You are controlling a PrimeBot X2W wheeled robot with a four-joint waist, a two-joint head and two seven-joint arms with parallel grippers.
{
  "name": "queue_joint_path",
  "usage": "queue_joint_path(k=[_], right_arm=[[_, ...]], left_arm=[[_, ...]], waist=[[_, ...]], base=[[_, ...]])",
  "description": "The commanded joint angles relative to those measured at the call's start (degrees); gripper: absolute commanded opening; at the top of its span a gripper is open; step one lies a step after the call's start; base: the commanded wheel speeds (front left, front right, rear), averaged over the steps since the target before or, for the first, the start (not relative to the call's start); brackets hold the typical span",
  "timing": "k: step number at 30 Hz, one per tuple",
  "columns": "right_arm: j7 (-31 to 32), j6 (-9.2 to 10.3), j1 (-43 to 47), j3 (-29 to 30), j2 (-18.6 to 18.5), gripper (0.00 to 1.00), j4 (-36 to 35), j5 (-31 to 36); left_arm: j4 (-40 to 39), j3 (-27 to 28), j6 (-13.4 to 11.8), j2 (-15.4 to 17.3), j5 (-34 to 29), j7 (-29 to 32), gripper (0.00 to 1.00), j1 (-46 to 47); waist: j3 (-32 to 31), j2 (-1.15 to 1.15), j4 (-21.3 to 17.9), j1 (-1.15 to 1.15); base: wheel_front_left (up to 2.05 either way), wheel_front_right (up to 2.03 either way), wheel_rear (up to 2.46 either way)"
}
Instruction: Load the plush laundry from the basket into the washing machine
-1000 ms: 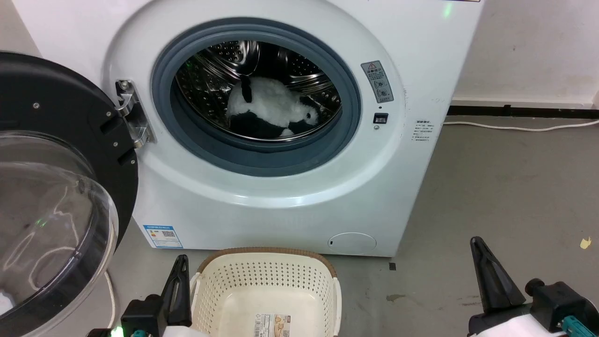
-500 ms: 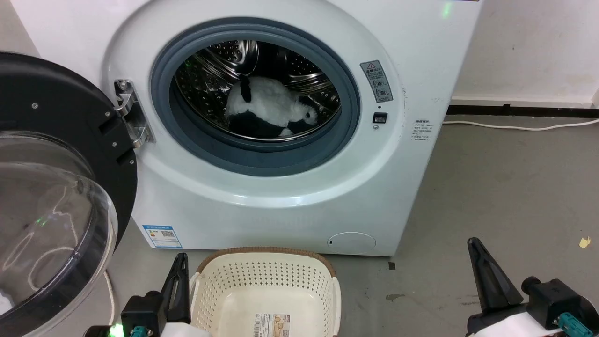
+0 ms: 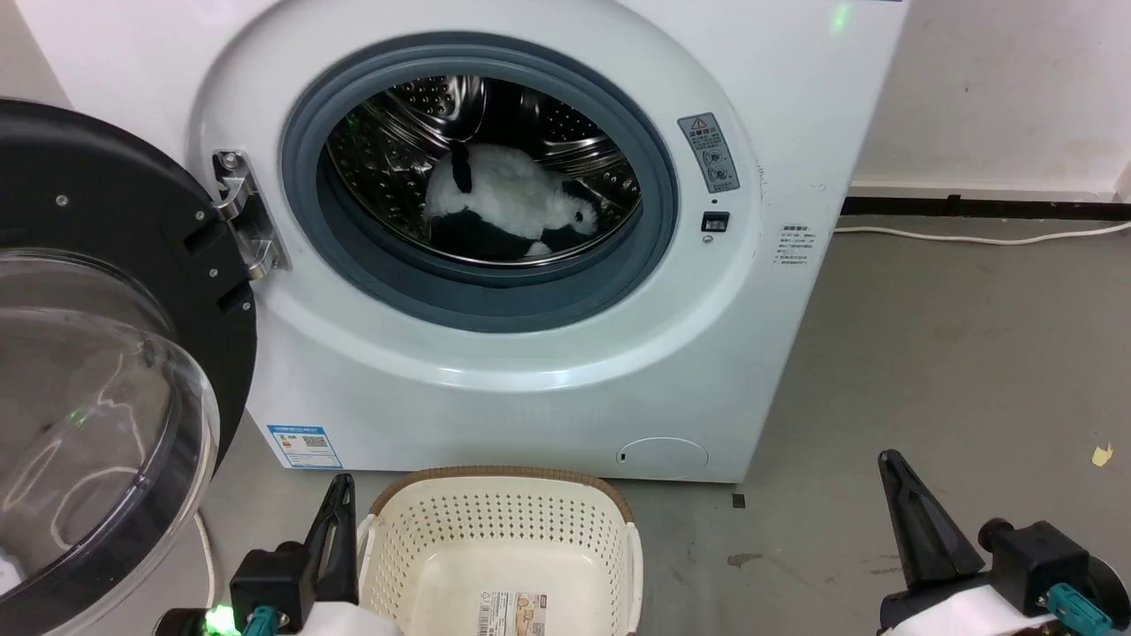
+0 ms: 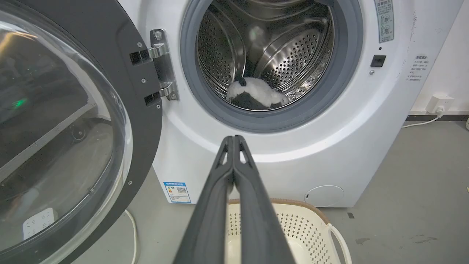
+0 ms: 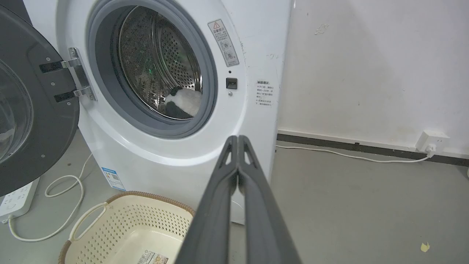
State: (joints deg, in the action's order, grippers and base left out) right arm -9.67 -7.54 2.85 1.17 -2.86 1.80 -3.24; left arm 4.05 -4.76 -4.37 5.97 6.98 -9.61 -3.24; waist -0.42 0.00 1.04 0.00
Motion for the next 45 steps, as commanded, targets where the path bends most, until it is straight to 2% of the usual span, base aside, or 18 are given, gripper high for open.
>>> queue_joint_path(k=[1, 45], right_arm=[[0.28, 0.02, -0.91, -0.12, -0.01, 0.0, -0.31, 0.51], [5.58, 0.04, -2.0, -0.71, -0.01, 0.0, -1.15, 2.05]], left_arm=[[-0.49, 0.32, 0.29, -0.38, -0.48, 0.26, 0.0, 0.85], [-2.5, 2.82, 2.59, -1.91, -4.15, 5.53, 0.0, 2.2]], waist=[[0.01, 0.0, -0.02, 0.0], [0.24, 0.0, -0.59, 0.0]], base=[[0.0, 0.0, 0.0], [0.0, 0.0, 0.0]])
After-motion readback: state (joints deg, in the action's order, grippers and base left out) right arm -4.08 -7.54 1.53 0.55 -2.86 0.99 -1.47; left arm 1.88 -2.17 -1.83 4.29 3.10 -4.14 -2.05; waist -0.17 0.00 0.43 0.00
